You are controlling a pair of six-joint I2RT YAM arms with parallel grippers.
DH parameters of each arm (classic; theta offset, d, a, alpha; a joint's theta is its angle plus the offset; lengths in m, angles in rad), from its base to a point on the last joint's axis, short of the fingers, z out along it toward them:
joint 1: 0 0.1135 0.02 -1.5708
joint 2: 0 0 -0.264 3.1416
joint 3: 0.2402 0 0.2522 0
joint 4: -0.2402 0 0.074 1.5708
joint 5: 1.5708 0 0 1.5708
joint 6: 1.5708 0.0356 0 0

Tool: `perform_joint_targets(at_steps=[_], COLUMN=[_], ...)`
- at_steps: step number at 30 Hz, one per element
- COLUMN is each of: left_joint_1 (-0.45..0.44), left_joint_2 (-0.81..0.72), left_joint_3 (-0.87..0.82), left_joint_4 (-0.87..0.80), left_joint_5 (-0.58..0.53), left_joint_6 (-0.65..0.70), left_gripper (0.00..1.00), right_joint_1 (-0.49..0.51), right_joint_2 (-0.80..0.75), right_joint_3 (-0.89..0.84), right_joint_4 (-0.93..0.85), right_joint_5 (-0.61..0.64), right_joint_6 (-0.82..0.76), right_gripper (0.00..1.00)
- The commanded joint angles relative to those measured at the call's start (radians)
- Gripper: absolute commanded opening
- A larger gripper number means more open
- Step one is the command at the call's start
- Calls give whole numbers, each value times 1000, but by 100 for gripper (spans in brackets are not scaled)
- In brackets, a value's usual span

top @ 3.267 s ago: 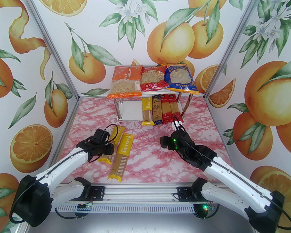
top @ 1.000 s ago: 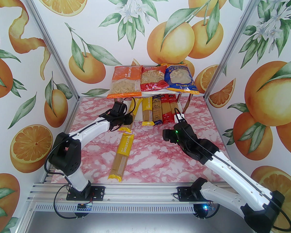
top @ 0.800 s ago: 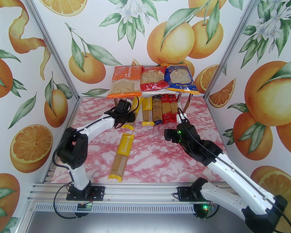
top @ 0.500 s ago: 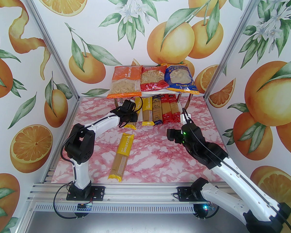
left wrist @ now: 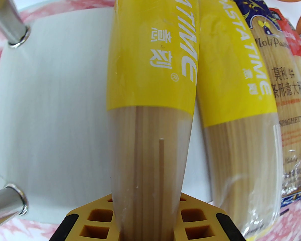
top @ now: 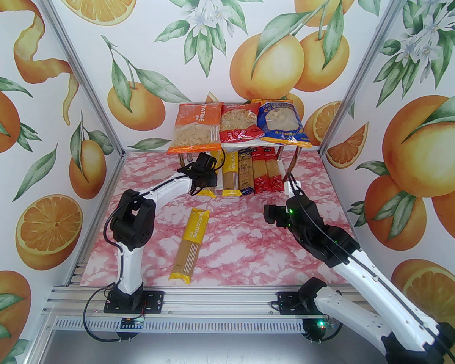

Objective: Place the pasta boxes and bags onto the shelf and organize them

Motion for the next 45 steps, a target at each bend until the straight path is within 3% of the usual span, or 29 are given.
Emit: perform_joint_targets(at_steps=[1, 3, 11, 17, 28, 33, 40, 45], left_joint_1=[-24, -30, -39, -39, -41, -40, -40, -58], left_joint_2=[8, 17, 38, 28, -26, -116, -176, -280], left_joint_3=[80, 90, 93, 83, 48, -45, -87, -222], left_joint_4=[56, 49, 29, 44, 58, 141, 148, 139], left_joint_5=[5, 18, 65, 88, 51, -24, -32, 12], left_joint_6=[-13, -15, -22, -30, 50, 109, 157, 169], left_gripper=[0, 1, 39, 54, 72, 80, 81, 78], right_joint_1=[-7, -7, -6, -6, -7, -6, -6, -7], right_joint_2=[-24, -28, -36, -39, -39, -34, -19, -16], right_joint_3=[-11, -13, -16, -19, -19, -21, -15, -8], right_joint_4=[-24, -25, -26, -23, -24, -18, -8, -16], right_joint_5=[0, 1, 2, 0, 0, -2, -15, -16], right_joint_6=[-12, -11, -6, 0, 9, 14, 22, 24], right_gripper=[89, 89, 89, 89, 90, 90, 89, 90])
